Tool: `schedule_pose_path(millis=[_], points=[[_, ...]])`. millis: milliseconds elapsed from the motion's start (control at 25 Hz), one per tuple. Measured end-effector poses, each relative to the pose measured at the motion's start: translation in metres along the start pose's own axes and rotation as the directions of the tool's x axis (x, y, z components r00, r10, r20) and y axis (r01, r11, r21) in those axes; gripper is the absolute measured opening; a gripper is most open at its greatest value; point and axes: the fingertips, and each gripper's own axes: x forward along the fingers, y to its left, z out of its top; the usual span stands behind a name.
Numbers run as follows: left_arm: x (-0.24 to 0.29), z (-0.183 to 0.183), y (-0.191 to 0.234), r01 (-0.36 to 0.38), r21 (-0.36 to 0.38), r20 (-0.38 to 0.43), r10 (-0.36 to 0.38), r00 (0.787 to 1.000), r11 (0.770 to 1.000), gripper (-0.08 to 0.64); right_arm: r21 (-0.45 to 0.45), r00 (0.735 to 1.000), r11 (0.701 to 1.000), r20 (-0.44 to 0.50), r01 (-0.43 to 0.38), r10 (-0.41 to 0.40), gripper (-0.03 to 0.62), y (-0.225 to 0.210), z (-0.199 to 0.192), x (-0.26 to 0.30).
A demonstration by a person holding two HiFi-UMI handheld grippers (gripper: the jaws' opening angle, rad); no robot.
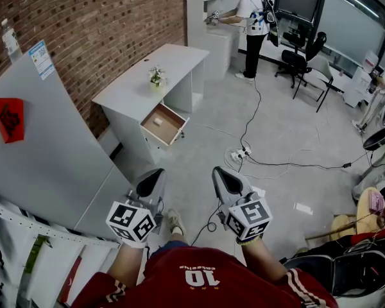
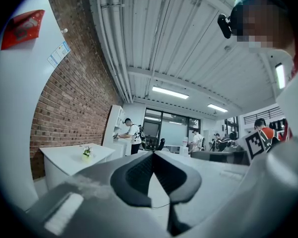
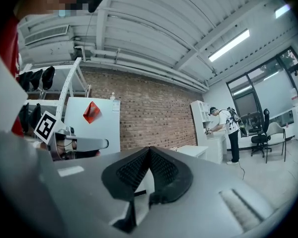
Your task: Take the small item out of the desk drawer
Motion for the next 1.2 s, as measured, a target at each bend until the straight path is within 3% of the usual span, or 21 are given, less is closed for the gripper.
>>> schedule_pose_path(millis=[760, 1200], points=[[0.009, -0.006, 0.002, 0.017, -0.005, -0.031, -0.017, 0.999, 1.0, 0.002, 0.045, 1.0, 0.999, -0.014, 0.002, -0.002, 0.002, -0.008, -0.008, 0.002], [0.027, -0.007, 0.036, 0.005, -0.018, -0.039, -0.005, 0.999, 1.0, 0.002, 0.05, 1.0, 0.999, -0.027, 0.009, -0.007, 0.002, -0.016, -0.011, 0.034]])
